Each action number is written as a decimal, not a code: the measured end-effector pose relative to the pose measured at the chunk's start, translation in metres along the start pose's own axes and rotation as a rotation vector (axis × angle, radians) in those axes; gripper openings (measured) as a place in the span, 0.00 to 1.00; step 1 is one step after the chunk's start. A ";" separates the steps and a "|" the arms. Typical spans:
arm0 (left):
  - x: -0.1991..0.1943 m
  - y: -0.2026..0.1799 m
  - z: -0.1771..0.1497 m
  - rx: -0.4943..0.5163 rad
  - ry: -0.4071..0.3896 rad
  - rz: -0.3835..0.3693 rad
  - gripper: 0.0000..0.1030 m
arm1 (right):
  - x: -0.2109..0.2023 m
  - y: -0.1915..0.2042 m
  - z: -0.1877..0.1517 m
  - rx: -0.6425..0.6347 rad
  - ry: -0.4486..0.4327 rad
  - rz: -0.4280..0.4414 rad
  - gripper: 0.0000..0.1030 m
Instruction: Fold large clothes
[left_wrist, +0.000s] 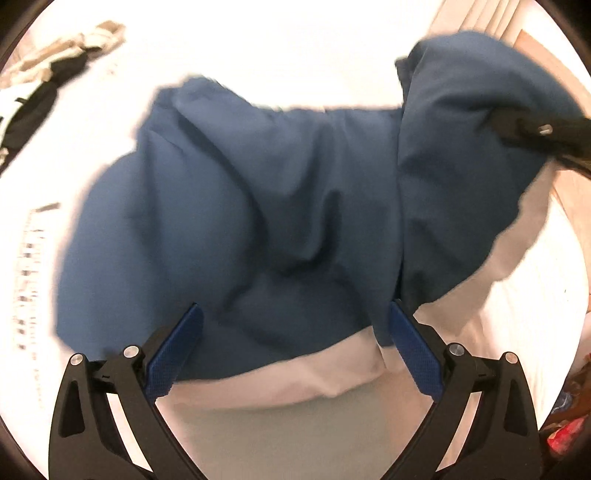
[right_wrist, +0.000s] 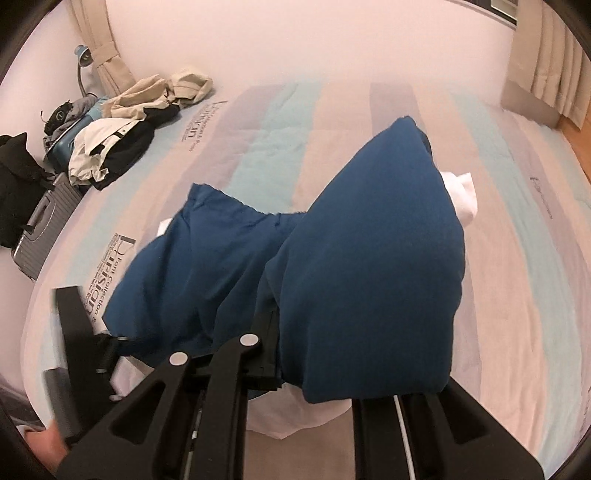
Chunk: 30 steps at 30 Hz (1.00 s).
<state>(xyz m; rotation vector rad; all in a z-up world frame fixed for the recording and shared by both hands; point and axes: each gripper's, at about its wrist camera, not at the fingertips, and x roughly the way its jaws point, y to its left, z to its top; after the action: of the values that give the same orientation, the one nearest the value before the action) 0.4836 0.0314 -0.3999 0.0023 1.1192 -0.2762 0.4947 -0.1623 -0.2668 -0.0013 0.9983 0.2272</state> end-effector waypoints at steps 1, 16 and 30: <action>-0.006 0.004 -0.001 0.003 -0.012 0.032 0.93 | 0.001 0.003 0.002 -0.005 0.001 0.001 0.11; 0.014 0.057 -0.029 -0.114 0.000 0.000 0.90 | 0.016 0.070 0.003 -0.190 0.024 0.039 0.07; -0.004 0.130 -0.050 -0.232 0.026 0.050 0.90 | 0.038 0.132 -0.005 -0.355 0.080 0.103 0.05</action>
<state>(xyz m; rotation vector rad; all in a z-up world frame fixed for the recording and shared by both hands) 0.4661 0.1645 -0.4358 -0.1722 1.1705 -0.1012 0.4849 -0.0263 -0.2876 -0.2848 1.0280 0.4993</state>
